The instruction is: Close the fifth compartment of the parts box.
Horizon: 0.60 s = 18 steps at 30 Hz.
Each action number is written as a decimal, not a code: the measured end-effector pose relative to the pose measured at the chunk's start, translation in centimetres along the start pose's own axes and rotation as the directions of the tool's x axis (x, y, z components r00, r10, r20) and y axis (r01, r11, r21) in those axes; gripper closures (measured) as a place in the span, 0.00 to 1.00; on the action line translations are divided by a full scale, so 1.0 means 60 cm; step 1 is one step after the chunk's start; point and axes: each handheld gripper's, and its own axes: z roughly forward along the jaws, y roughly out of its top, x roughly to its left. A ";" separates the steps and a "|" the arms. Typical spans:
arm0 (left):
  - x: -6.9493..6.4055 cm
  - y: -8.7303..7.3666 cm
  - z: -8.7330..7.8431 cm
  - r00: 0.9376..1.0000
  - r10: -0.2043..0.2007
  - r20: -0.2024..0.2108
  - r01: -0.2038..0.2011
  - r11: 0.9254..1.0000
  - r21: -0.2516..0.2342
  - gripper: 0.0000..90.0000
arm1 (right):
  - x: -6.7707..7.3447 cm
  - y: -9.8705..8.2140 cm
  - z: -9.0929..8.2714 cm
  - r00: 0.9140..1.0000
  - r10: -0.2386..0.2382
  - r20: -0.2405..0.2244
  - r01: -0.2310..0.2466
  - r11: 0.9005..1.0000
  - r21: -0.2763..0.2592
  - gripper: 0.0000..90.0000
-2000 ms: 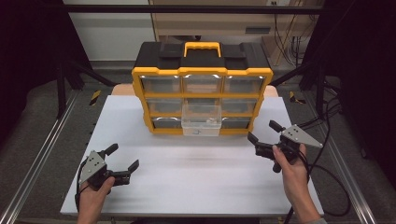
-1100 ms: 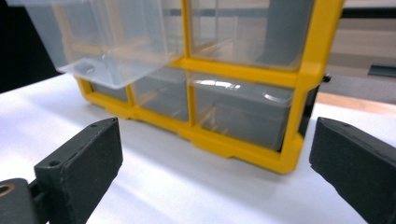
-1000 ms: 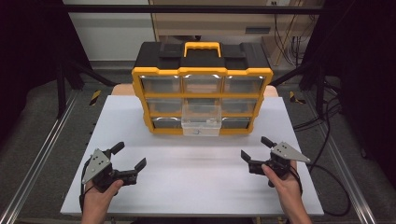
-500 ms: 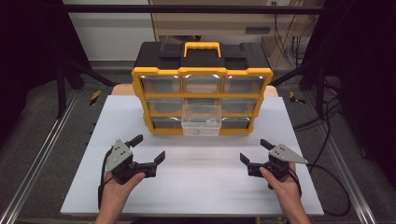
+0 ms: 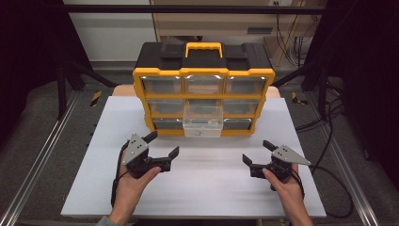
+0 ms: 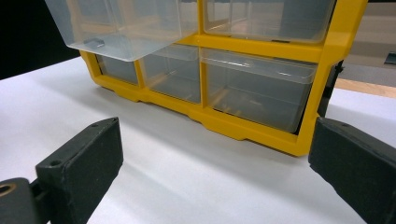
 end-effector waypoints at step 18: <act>-0.040 -0.010 0.037 0.997 0.018 0.075 -0.019 1.000 0.022 0.73 | -0.001 -0.001 -0.002 1.000 0.001 0.005 -0.001 1.000 0.001 0.04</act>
